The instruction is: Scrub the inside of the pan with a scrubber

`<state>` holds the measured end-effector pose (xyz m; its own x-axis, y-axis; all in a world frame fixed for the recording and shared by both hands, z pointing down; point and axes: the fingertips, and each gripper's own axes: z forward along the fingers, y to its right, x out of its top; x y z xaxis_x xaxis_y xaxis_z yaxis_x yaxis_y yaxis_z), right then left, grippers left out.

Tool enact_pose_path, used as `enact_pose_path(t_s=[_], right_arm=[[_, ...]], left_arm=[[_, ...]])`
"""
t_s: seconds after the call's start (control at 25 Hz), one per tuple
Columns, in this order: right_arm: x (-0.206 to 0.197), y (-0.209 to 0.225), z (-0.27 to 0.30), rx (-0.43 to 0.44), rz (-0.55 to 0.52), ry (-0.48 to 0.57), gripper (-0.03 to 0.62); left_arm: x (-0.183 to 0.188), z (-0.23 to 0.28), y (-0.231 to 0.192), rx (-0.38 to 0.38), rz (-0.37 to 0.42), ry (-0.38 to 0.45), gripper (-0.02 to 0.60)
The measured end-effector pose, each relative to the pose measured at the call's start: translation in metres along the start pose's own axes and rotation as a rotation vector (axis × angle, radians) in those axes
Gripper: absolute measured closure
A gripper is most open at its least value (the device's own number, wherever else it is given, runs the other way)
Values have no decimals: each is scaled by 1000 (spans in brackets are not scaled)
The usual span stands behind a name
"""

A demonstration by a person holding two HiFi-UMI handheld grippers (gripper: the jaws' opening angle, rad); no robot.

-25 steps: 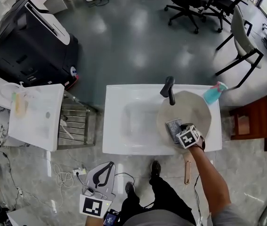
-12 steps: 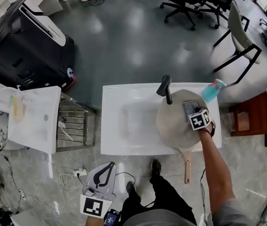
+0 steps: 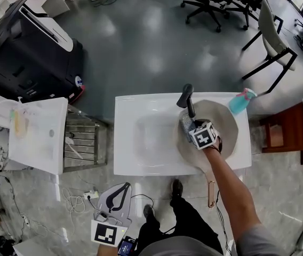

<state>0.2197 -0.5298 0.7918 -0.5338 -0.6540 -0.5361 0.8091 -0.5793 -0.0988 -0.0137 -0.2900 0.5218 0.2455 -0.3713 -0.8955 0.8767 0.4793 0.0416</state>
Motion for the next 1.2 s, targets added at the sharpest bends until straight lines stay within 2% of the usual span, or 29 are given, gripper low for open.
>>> enact_pose_path(t_s=[0.12,0.28,0.44,0.64,0.8,0.92,1.04,1.2], right_arm=[[-21,-40,-6,76,-97,-44,583],[-65,-55,-21,96,-205,-126,583],[-102,-28,-39,43,-210,-211,583],[-123,33,-49,-88,-198,-274,582],[-113,79,-43,-177,-107,-246,582],[-95,102,-33,-206,-28,-199,582],[-67,105,-21,-188,20,-147,582],[-26,84,-21,-125,12,-90,582]], left_arm=[[-2,-1,-2,2,2,1,580],[-4,-5,-5,5,0,-4,580],[-6,-7,-7,4,-4,-6,580],[-4,-4,-5,-4,-1,3,580],[-5,-3,-2,-9,5,-3,580],[-7,-2,1,-8,2,-14,580],[-10,-1,3,-7,0,-23,580],[-4,-7,10,0,5,-46,580]])
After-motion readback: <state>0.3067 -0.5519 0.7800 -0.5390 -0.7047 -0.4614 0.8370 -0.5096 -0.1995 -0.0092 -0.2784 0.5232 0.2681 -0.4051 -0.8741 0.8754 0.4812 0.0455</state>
